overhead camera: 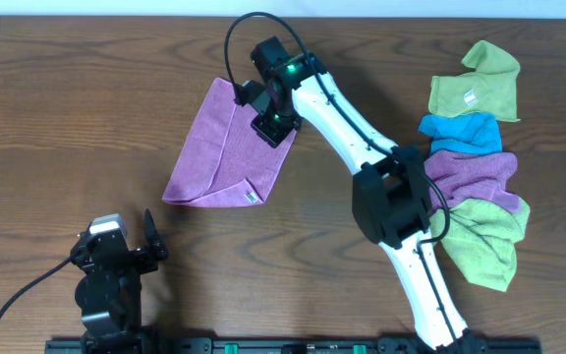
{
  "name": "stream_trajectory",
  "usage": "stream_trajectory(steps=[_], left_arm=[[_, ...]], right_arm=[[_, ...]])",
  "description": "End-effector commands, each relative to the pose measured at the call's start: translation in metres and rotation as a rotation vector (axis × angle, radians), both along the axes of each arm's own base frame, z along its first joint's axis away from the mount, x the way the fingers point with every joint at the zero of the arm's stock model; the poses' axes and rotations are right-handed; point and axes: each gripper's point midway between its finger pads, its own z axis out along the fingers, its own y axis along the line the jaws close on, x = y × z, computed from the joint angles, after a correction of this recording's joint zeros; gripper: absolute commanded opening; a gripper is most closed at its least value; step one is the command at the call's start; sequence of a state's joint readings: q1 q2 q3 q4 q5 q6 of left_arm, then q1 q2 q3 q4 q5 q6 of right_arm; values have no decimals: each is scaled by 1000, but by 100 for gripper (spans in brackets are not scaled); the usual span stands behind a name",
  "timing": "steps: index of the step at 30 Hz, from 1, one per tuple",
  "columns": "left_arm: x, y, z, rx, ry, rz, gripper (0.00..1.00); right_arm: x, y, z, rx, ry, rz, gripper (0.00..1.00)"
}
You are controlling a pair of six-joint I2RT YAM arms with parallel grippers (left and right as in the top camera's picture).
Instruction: Fold the cloth
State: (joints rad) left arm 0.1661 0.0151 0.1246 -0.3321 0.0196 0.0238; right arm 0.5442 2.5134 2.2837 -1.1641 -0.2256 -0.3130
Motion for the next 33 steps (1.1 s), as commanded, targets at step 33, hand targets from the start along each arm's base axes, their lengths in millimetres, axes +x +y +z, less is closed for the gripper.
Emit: stream_trajectory(steps=[33], left_arm=[[0,-2,-11,1,26,-9,95]], right_arm=[[18,-134,-59,-329,114,-282,1]])
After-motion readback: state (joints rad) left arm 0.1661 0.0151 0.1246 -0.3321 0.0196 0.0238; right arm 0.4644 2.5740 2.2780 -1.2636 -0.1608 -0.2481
